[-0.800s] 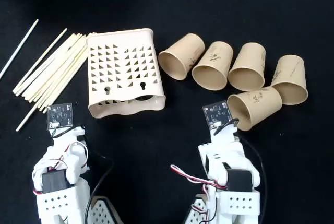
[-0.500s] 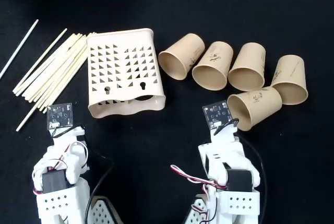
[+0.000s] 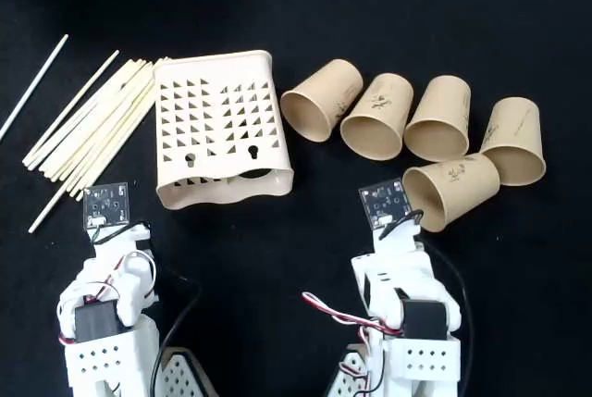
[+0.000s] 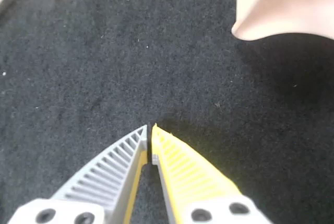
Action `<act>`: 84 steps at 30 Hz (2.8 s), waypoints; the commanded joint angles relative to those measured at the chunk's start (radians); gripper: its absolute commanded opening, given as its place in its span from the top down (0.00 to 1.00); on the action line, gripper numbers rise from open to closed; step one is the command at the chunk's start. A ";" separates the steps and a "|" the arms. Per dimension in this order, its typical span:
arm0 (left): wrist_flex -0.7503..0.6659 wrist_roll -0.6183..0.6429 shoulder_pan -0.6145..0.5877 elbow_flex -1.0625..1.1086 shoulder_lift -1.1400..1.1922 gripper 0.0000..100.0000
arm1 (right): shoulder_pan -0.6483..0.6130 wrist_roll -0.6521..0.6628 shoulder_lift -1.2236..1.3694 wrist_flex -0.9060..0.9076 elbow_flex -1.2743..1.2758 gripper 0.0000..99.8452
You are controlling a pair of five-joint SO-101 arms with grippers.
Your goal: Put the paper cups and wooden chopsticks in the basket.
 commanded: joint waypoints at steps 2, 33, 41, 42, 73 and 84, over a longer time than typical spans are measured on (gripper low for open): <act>0.003 -0.006 0.007 0.019 -0.009 0.97 | 0.006 -0.002 -0.059 0.003 -0.007 0.99; 0.003 -0.006 -0.035 0.019 -0.011 0.97 | -0.006 0.003 -0.058 0.000 -0.007 0.99; 0.017 -0.008 -0.182 -0.087 -0.011 0.97 | 0.028 0.230 -0.059 -0.032 -0.107 0.95; 0.032 -0.008 -0.220 -0.147 -0.011 0.97 | 0.020 0.302 -0.059 -0.038 -0.151 0.93; -0.350 -0.129 0.022 -0.013 -0.002 0.69 | -0.310 0.250 -0.059 -0.118 -0.008 0.90; -0.126 -0.015 0.133 -0.225 0.000 0.69 | -0.334 0.250 -0.058 -0.117 -0.008 0.90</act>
